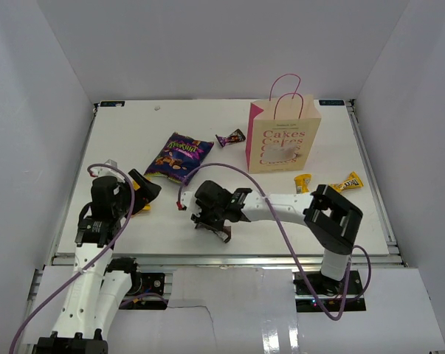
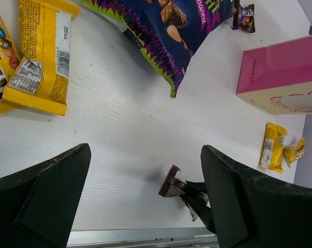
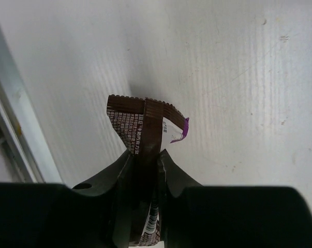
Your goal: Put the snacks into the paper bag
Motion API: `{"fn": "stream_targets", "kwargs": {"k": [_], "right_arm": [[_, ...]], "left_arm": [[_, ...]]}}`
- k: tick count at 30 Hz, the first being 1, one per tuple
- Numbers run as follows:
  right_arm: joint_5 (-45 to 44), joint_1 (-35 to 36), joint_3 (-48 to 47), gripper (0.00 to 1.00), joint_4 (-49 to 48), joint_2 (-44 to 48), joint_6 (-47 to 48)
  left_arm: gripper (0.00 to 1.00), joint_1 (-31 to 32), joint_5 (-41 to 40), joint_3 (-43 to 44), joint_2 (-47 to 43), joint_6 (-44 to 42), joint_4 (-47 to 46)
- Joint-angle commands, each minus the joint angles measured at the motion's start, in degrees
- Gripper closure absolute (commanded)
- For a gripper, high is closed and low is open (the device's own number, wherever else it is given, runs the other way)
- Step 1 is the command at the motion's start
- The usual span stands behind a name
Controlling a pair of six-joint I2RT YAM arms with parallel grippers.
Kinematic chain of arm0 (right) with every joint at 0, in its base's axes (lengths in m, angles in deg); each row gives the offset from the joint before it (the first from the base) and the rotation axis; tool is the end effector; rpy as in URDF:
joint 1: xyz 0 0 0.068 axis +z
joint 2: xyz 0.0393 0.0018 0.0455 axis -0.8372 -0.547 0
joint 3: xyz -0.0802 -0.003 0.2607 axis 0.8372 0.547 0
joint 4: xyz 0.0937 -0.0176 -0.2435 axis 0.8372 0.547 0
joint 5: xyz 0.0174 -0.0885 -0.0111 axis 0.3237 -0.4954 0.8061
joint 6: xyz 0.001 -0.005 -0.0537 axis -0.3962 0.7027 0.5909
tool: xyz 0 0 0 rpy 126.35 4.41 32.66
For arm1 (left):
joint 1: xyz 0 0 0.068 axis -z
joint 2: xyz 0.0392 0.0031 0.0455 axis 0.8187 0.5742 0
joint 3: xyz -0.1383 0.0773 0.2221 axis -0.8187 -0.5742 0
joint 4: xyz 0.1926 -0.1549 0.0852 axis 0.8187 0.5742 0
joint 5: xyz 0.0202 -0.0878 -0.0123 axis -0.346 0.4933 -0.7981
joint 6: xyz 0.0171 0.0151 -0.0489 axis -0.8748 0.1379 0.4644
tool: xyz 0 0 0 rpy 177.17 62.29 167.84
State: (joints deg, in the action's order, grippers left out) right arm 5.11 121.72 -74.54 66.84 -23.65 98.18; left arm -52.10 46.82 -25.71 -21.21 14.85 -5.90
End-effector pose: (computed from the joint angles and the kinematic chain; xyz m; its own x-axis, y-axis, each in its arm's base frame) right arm 0.1620 0.3486 0.1799 -0.1476 -0.7817 -0.6060 -0.9627 0.2541 -0.0932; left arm 0.1384 -0.0115 0.2714 -0.5477 -0.5984 -0.5848 -0.2487 0.7838 -0.5691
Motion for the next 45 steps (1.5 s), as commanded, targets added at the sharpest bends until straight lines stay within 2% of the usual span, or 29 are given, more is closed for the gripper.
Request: {"fn": "stream_targets", "kwargs": {"k": [1,4,5,8,10,16,21,23,28,37,39,42,45], "right_arm": [[8.7,-2.7,-1.1,0.80,2.3,9.5,9.0],[19.0,-10.1,-5.9,0.81,6.1,13.8,18.8],[24.4,-15.5,-7.7,0.82,8.3,15.9,22.7],[30.3,-25.9,-18.6,0.85,13.8,16.2,26.5],[31.1,-32.1,-28.7,0.88,15.1,15.0,27.8],[31.2,-41.3,-53.0,0.89,14.6,7.8,22.9],[25.2,-47.2,-57.9,0.90,6.1,3.7,17.8],[24.6,-49.4,-60.3,0.90,6.0,1.6,17.5],[26.6,-54.5,-58.0,0.90,4.9,1.1,17.2],[27.8,-56.9,-42.8,0.84,3.2,7.2,19.3],[27.7,-57.1,-39.1,0.81,2.1,8.8,19.4],[27.4,-57.5,-37.5,0.66,2.0,9.5,18.5],[28.0,-58.5,-37.5,0.55,2.1,10.2,16.7]], "left_arm": [[0.02,0.1,0.7,0.9,0.4,0.3,-2.9],[0.02,0.0,1.7,0.3,0.9,0.2,-4.6],[0.02,0.0,1.9,0.1,1.2,0.4,-5.1],[0.02,0.0,2.7,-0.4,2.2,0.5,-7.0],[0.02,0.0,3.4,-0.6,3.0,0.6,-8.5],[0.02,0.1,4.6,-0.6,6.1,0.1,-11.9],[0.02,0.1,6.6,0.1,8.5,-0.2,-13.9],[0.02,0.1,6.7,0.1,8.7,-0.3,-14.1],[0.02,0.1,7.1,-0.4,8.3,-0.2,-14.7],[0.02,0.1,12.7,1.0,13.0,0.6,-19.6],[0.02,0.8,13.4,2.1,15.2,1.3,-21.7],[0.02,4.4,12.7,5.4,21.0,1.5,-24.8],[0.02,9.7,9.5,12.3,29.6,0.0,-26.3]]}}
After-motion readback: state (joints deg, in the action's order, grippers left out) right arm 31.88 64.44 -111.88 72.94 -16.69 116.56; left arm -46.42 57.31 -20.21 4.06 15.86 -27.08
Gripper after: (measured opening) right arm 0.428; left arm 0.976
